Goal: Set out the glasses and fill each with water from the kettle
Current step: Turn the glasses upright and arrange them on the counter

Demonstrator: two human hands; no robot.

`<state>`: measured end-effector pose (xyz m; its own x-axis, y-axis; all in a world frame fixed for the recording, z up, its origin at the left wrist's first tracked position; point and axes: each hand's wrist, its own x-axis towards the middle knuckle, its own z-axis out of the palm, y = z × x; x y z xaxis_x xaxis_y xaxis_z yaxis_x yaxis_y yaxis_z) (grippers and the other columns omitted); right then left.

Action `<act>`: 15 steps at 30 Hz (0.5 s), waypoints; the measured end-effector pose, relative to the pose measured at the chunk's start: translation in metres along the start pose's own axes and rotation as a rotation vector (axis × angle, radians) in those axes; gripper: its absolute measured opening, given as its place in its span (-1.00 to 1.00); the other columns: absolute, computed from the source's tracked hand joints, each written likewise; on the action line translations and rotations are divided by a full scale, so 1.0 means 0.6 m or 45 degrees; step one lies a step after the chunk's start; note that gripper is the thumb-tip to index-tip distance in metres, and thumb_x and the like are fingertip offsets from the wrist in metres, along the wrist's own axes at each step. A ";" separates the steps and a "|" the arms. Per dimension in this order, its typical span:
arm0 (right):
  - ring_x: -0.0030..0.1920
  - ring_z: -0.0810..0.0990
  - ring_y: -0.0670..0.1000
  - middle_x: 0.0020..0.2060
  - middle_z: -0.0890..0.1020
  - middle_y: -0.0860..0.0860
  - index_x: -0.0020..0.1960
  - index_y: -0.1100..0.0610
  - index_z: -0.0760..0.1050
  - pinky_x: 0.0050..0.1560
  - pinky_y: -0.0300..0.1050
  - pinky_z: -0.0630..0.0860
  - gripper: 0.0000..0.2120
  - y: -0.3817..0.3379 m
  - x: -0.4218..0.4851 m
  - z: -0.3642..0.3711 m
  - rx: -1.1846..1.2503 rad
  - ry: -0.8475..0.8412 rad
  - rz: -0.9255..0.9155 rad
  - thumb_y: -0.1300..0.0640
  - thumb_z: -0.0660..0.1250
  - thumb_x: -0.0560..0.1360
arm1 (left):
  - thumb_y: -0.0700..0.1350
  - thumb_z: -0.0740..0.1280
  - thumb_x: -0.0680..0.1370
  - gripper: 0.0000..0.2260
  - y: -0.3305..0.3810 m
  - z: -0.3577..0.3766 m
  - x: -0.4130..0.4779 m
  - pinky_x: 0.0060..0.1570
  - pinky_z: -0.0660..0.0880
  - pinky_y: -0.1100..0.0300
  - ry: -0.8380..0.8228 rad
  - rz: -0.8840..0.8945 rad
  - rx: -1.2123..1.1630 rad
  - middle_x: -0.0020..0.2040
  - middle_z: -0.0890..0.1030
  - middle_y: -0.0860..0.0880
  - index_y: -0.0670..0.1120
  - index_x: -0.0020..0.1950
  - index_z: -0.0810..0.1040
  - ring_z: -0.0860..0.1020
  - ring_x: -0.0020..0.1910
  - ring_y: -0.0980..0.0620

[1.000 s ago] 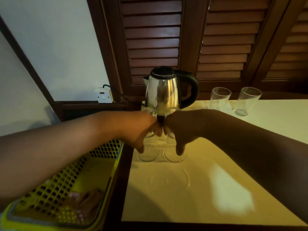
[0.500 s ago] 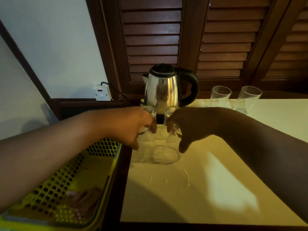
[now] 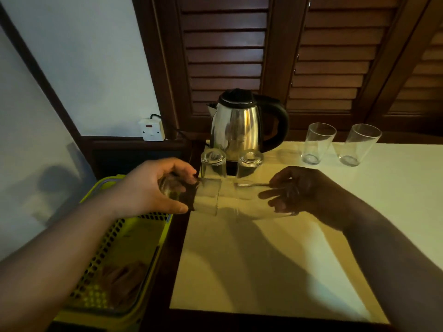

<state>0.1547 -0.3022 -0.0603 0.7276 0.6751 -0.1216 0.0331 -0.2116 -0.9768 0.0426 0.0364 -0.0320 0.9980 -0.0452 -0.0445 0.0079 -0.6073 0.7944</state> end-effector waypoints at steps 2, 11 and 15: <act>0.12 0.73 0.21 0.11 0.74 0.22 0.24 0.20 0.42 0.04 0.12 0.63 -0.18 0.027 -0.009 0.015 0.362 0.012 -0.051 0.06 0.77 0.13 | -0.35 0.61 0.32 -0.28 -0.012 0.021 -0.010 -0.04 0.68 0.19 0.056 -0.027 -0.153 0.13 0.64 0.27 0.24 0.31 0.52 0.66 0.12 0.18; 0.13 0.68 0.28 0.13 0.61 0.21 0.40 0.15 0.43 0.04 0.16 0.64 0.04 0.067 -0.023 0.086 0.697 0.193 -0.154 0.04 0.80 0.00 | -0.50 0.49 0.38 -0.38 -0.036 0.123 -0.031 -0.21 0.68 0.12 0.241 -0.127 -0.599 0.01 0.75 0.03 0.10 0.26 0.60 0.71 0.07 0.01; 0.19 0.68 0.19 0.15 0.59 0.11 0.34 0.01 0.52 0.07 0.06 0.67 -0.22 0.065 -0.030 0.093 0.324 0.322 -0.184 0.22 0.70 0.18 | -0.31 0.61 0.25 -0.34 -0.022 0.139 -0.040 -0.15 0.67 0.16 0.302 -0.106 -0.605 0.07 0.72 0.14 0.07 0.29 0.57 0.70 0.10 0.09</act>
<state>0.1047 -0.2831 -0.1064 0.8748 0.4831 0.0368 -0.0004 0.0767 -0.9971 0.0135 -0.0208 -0.0919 0.9791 0.2017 -0.0245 0.0601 -0.1725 0.9832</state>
